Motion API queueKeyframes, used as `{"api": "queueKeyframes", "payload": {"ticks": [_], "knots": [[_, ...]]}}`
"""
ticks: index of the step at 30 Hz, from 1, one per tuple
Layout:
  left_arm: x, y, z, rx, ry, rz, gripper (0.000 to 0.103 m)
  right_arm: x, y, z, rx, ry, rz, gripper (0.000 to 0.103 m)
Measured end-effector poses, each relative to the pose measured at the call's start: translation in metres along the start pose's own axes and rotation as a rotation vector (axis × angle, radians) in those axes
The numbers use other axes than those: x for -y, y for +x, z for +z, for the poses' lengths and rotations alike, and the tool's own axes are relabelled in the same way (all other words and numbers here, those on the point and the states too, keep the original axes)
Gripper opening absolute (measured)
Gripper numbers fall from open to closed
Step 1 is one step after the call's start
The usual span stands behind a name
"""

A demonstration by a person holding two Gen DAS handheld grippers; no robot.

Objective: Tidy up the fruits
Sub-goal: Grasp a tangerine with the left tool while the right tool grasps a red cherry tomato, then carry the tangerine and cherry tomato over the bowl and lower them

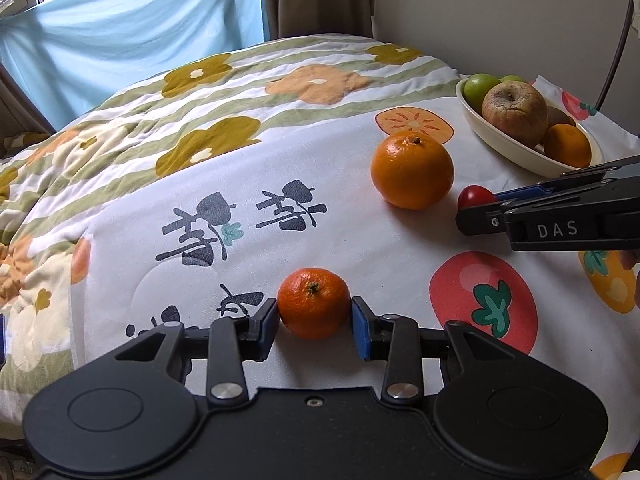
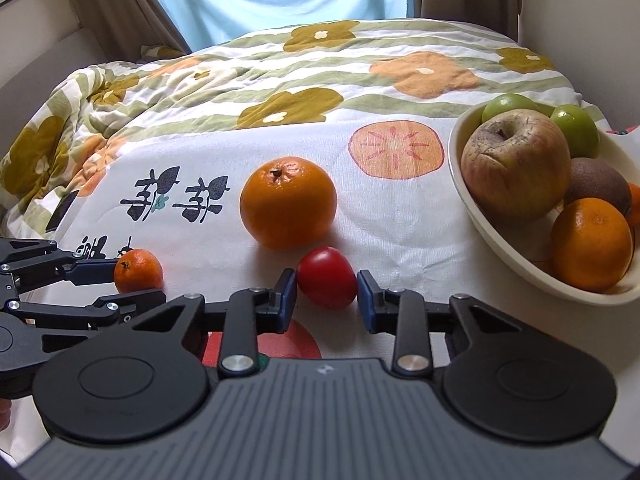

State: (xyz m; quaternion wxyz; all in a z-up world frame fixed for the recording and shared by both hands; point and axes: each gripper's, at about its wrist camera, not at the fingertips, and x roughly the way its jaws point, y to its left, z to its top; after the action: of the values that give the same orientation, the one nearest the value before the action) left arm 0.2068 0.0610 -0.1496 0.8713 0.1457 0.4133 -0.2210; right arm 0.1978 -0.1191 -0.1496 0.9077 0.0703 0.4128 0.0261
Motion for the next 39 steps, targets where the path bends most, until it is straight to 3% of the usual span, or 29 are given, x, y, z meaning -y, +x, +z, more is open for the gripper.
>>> {"api": "queueKeyframes", "payload": {"ticks": [11,22,31,39], "knots": [[0.005,-0.033,-0.001,0.031,-0.079,0.026,0.042,0.01,-0.03,0.002,0.019,-0.022,0.023,0.047],[0.041,-0.081,0.019,0.103,-0.106,0.025,0.042,0.032,-0.079,0.006,0.05,-0.009,0.042,0.047],[0.09,-0.107,0.045,0.151,-0.093,0.059,0.042,0.074,-0.123,0.013,0.096,0.023,0.066,0.047],[0.146,-0.108,0.074,0.175,-0.119,0.079,0.042,0.132,-0.145,0.023,0.113,-0.011,0.097,0.047]]}}
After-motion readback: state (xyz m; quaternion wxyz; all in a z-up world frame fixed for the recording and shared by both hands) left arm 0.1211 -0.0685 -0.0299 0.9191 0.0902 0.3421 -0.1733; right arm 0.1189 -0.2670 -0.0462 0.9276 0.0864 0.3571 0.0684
